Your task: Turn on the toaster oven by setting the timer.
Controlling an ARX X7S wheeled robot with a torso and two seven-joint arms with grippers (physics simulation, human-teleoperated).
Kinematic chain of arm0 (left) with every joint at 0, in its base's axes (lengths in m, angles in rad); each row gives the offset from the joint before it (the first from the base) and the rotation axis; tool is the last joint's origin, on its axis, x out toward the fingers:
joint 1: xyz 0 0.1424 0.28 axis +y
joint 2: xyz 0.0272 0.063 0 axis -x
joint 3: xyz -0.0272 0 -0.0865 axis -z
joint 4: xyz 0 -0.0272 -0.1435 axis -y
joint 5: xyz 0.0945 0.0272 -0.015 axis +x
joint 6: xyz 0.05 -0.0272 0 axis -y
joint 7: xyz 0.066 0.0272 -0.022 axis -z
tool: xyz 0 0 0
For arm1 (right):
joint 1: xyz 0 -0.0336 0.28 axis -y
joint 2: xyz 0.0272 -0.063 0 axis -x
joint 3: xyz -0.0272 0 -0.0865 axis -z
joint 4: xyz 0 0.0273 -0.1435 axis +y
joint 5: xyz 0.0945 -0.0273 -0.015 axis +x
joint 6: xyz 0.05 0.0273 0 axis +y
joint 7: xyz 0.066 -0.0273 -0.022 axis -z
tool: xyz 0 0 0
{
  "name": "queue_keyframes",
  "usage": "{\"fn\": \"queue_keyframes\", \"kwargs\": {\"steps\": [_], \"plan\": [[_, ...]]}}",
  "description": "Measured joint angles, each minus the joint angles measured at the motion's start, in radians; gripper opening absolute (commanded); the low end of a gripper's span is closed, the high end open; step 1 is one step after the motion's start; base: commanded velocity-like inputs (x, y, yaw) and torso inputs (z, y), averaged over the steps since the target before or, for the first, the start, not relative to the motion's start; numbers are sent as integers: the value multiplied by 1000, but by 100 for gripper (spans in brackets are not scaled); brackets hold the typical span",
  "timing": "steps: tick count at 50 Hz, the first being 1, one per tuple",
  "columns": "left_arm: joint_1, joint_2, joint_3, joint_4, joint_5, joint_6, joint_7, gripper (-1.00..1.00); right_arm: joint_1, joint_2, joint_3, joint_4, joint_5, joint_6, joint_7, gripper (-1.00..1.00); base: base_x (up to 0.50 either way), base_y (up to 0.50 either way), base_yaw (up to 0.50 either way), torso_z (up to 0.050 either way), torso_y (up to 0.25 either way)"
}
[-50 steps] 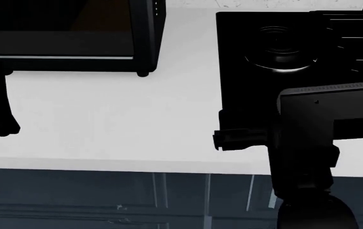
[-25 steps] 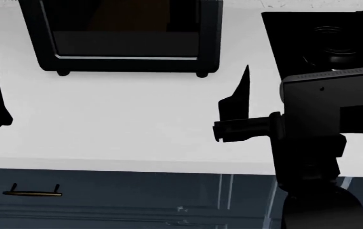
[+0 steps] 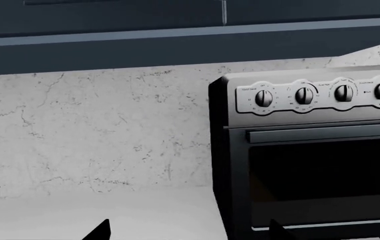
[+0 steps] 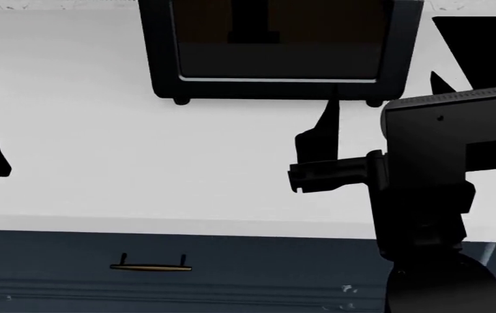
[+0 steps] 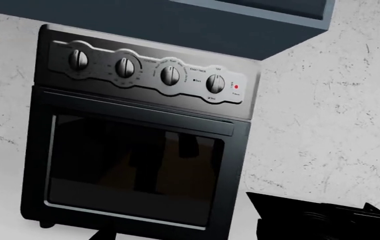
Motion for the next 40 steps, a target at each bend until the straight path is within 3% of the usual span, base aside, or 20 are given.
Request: {"fn": "queue_keyframes", "kwargs": {"steps": [28, 40], "plan": [[5, -7, 30, 15, -10, -4, -19, 100, -21, 7, 10, -12, 19, -7, 4, 100, 0, 500, 0, 0, 0], [13, -13, 49, 9, -6, 12, -23, 100, -29, 1, 25, -8, 32, -17, 10, 100, 149, 14, 0, 0, 0]]}}
